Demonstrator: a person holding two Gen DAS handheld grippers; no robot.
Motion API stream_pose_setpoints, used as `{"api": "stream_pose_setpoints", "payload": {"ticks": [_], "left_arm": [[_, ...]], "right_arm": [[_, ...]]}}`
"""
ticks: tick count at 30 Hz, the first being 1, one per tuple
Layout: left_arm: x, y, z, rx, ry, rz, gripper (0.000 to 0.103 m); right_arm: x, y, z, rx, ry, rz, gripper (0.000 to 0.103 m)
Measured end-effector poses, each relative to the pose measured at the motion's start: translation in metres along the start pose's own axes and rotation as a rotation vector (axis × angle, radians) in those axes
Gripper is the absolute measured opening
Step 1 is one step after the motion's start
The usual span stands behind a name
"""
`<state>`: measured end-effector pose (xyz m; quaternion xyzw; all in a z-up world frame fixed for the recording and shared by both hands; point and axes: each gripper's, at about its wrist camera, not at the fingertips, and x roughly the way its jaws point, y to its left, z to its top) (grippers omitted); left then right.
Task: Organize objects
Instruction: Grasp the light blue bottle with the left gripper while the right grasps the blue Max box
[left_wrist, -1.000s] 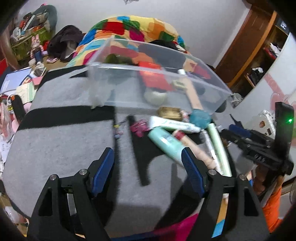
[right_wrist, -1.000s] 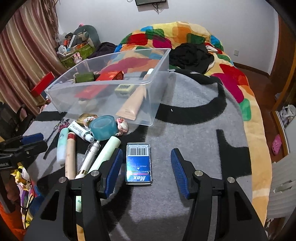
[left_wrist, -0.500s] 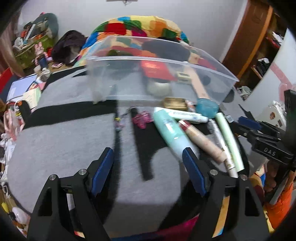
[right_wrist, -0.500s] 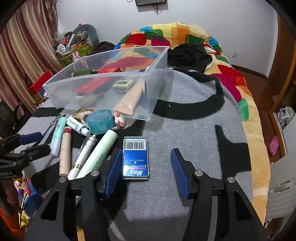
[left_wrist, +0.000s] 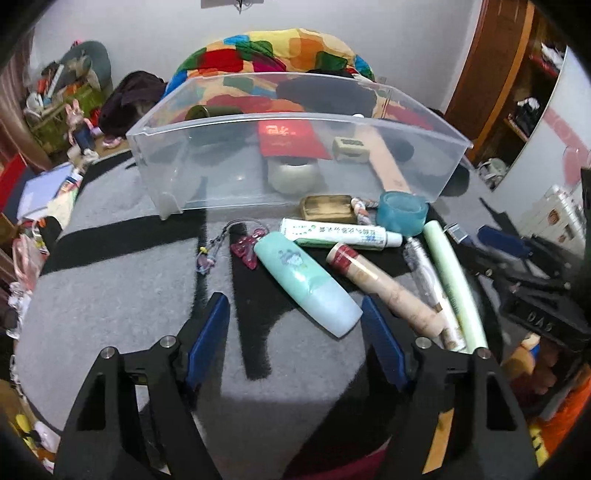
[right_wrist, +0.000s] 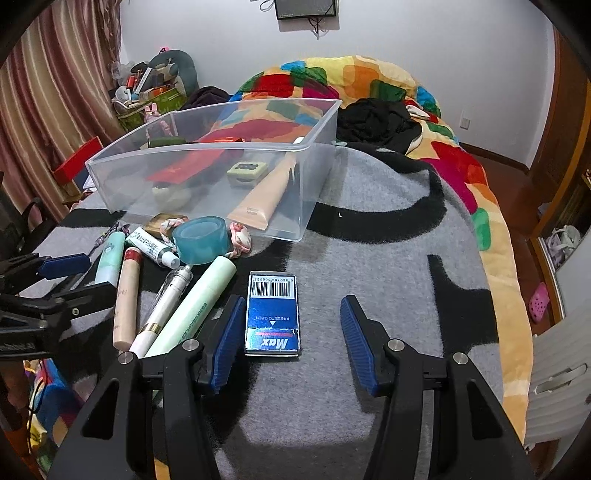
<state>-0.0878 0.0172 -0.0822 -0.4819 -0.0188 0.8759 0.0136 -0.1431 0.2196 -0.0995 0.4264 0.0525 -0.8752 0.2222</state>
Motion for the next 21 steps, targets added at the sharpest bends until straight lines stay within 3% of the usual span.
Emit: {"api": "stream_pose_setpoints", "payload": {"ticks": [2,9,13,19,21], "left_arm": [[-0.003,0.004,-0.004,0.003,-0.004,0.015,0.070],[-0.008,0.020,-0.006,-0.041,-0.010,0.014,0.063],[0.000,0.014,0.003,-0.041,-0.021,0.016,0.054],[0.001,0.002,0.002,0.022,-0.062,0.058,0.025],[-0.001,0.004,0.000,0.018,-0.063,0.056,0.024]], "right_arm": [[0.000,-0.001,0.000,-0.001,-0.006,0.005,0.048],[-0.001,0.007,-0.002,-0.035,-0.023,0.029,0.025],[-0.002,0.010,-0.004,-0.042,-0.031,0.013,0.025],[-0.006,0.006,-0.006,-0.020,-0.030,0.013,0.025],[-0.009,0.005,-0.006,-0.010,-0.033,0.021,0.025]]}}
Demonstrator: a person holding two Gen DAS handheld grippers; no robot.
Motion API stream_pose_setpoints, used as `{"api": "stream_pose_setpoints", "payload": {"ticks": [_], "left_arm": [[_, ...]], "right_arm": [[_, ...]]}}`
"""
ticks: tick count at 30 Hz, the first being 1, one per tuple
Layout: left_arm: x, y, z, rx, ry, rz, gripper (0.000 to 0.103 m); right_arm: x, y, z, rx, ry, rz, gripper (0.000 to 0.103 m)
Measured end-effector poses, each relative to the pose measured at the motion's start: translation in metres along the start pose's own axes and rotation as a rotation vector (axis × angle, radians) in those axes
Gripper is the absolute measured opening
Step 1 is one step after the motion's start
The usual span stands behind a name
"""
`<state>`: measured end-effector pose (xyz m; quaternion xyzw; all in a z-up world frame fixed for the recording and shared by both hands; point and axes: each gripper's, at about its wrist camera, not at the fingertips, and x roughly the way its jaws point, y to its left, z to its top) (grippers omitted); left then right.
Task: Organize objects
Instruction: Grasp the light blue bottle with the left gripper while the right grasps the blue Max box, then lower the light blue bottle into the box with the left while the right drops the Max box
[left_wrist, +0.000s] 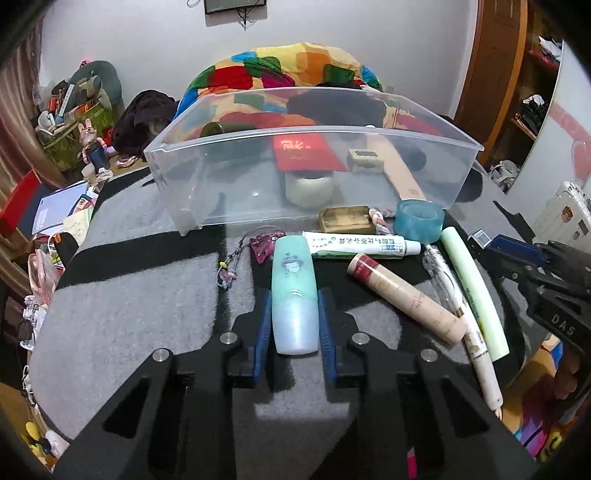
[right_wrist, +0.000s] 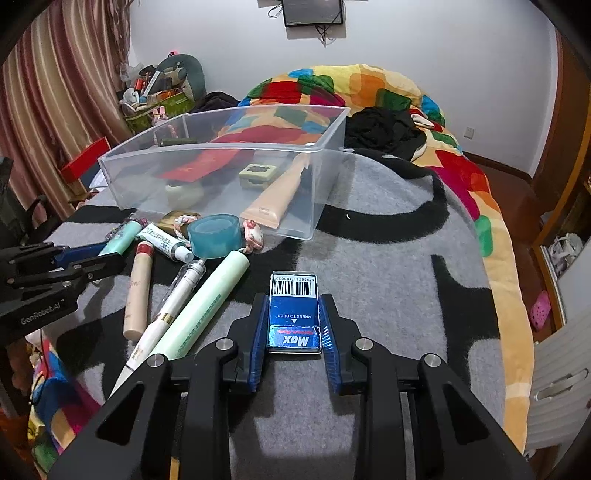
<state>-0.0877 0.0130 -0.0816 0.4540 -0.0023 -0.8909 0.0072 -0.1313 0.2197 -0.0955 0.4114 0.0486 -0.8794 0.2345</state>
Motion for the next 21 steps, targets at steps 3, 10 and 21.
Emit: {"api": "stream_pose_setpoints", "payload": {"ticks": [3,10,21], "left_arm": [[-0.004,0.005,-0.002,-0.019,-0.002,-0.021,0.024],[-0.026,0.014,0.006,-0.057,-0.055,-0.082,0.024],[-0.061,0.019,0.038,-0.052,-0.173,-0.120,0.024]], "right_arm": [[-0.008,0.000,0.003,0.003,-0.021,0.003,0.025],[-0.037,0.003,0.020,0.009,-0.096,0.027,0.025],[-0.051,0.021,0.062,-0.019,-0.182,0.039,0.025]]}}
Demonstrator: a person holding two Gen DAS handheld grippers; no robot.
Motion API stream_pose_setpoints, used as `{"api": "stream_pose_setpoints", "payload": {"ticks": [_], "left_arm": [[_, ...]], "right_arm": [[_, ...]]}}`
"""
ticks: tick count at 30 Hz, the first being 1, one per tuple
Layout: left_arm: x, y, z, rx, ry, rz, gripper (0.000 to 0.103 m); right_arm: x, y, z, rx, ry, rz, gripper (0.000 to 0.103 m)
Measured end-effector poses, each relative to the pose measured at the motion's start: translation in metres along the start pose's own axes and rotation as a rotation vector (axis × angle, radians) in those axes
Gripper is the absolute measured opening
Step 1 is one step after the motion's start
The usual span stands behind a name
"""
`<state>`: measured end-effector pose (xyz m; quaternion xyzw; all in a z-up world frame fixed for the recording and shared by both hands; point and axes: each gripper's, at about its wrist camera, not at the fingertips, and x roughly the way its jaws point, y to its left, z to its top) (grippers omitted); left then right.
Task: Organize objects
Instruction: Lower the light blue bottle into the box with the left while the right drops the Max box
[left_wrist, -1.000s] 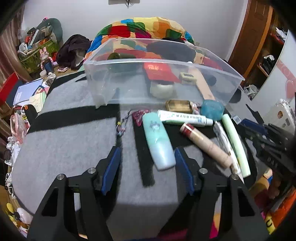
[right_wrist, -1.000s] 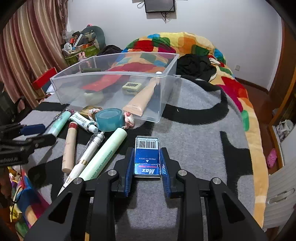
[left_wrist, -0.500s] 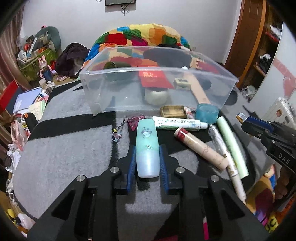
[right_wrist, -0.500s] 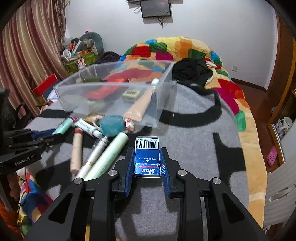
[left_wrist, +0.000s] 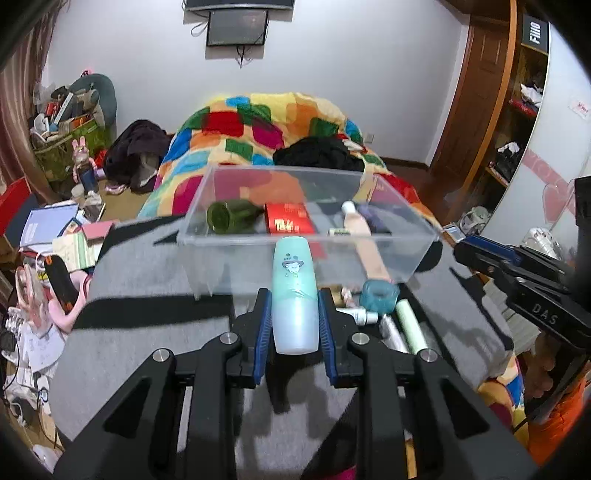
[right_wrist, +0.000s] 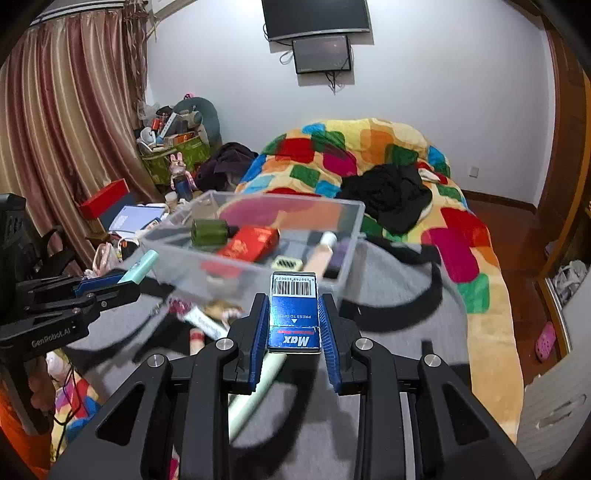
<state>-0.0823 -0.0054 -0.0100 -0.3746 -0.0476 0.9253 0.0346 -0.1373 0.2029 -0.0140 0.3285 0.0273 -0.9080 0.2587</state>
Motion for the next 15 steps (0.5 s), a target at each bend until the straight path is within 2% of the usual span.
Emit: {"api": "stream_pose_setpoints", "payload": {"ticks": [8,15], "left_arm": [[0.008,0.002,0.027,0.007,-0.025,-0.013,0.024],[0.031,0.004,0.048,0.008,0.005,-0.027,0.024]], "right_arm": [[0.018,0.005,0.027,0.000,-0.008,0.003,0.025],[0.053,0.002,0.038,0.011,0.055,0.011,0.025]]}}
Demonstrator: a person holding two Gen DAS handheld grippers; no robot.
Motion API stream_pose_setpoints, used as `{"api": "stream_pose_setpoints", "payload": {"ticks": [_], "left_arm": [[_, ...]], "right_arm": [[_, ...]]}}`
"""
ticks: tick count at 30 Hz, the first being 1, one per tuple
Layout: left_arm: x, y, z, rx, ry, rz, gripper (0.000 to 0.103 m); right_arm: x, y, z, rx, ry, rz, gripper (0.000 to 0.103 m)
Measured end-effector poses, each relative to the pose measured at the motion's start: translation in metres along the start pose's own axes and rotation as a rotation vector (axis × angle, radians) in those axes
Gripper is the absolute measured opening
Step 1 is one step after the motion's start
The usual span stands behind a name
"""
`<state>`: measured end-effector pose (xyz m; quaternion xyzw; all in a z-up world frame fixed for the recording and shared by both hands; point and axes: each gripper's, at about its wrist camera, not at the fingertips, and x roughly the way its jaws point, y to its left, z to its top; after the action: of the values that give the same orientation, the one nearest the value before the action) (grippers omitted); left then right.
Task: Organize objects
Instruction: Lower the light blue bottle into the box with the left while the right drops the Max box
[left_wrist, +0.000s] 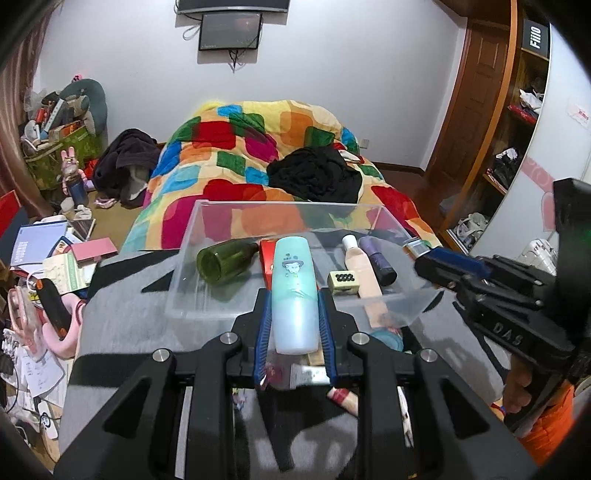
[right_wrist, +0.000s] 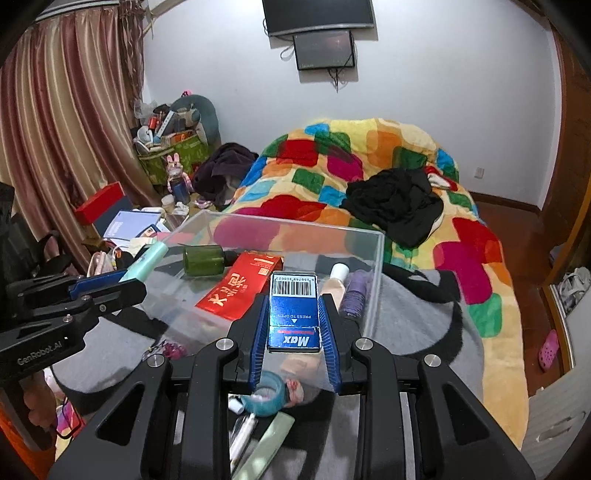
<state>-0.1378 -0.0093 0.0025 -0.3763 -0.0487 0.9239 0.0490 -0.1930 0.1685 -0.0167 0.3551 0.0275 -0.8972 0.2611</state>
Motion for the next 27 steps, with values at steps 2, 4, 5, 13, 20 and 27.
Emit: {"api": "stream_pose_setpoints", "payload": {"ticks": [2,4,5,13,20,27], "left_arm": [[0.008,0.000,0.005,0.007,0.010,0.008,0.024],[0.016,0.001,0.008,0.011,0.025,0.008,0.024],[0.020,0.001,0.010,0.013,0.033,0.006,0.024],[0.053,0.003,0.016,-0.006,0.093,-0.017,0.024],[0.065,0.004,0.015,-0.008,0.124,-0.027,0.024],[0.054,0.001,0.014,0.008,0.112,-0.028,0.025]], "right_arm": [[0.010,-0.001,0.002,0.009,0.023,0.013,0.025],[0.021,-0.004,0.005,0.023,0.052,0.029,0.025],[0.026,-0.005,0.006,0.028,0.062,0.038,0.025],[0.052,0.001,0.010,0.011,0.110,0.036,0.025],[0.063,0.009,0.007,-0.022,0.141,0.032,0.025],[0.057,0.012,0.007,-0.031,0.147,0.041,0.027]]}}
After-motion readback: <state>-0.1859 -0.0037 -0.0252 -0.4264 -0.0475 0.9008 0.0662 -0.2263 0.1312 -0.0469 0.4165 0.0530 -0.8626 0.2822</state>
